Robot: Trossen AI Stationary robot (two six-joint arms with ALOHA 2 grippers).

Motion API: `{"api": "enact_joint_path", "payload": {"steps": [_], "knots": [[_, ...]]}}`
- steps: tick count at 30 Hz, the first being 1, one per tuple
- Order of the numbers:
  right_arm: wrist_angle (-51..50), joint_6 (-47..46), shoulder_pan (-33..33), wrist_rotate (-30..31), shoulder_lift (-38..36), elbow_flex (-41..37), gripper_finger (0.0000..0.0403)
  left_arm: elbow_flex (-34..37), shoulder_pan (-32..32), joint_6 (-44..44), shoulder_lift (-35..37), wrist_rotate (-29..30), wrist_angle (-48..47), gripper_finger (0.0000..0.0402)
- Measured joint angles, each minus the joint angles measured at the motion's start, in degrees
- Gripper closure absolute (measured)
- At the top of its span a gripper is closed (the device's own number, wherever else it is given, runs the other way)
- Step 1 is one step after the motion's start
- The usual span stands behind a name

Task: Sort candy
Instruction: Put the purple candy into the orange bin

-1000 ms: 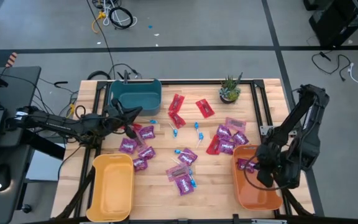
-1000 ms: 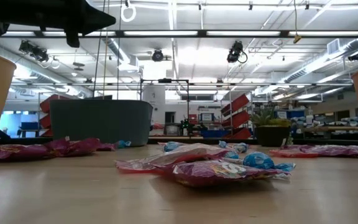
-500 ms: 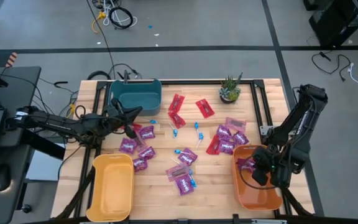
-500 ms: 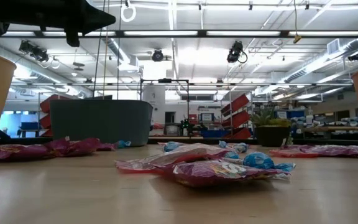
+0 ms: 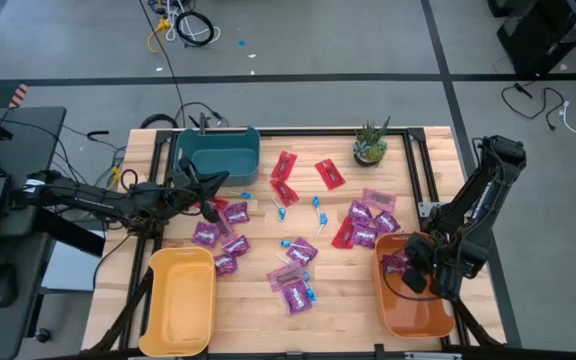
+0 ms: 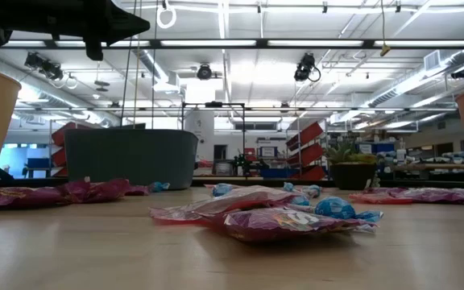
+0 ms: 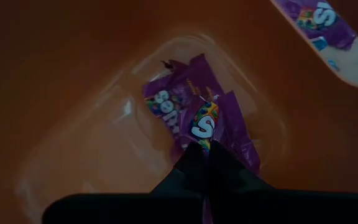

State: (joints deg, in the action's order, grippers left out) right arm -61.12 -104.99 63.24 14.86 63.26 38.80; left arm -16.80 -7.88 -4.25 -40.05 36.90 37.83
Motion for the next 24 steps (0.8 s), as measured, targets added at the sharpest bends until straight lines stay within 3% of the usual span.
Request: {"api": "enact_joint_path", "payload": {"steps": [13,24], "knots": [[0.0,-0.4,0.0,-0.1,0.0,-1.0,0.0402,0.0,0.0,-1.5,0.0,0.0,0.0,0.0396],[-0.5,-0.4,-1.3,-0.1,0.0,-1.0,0.0363,0.0,0.0,-1.7,0.0,0.0,-0.1,0.0396]]}}
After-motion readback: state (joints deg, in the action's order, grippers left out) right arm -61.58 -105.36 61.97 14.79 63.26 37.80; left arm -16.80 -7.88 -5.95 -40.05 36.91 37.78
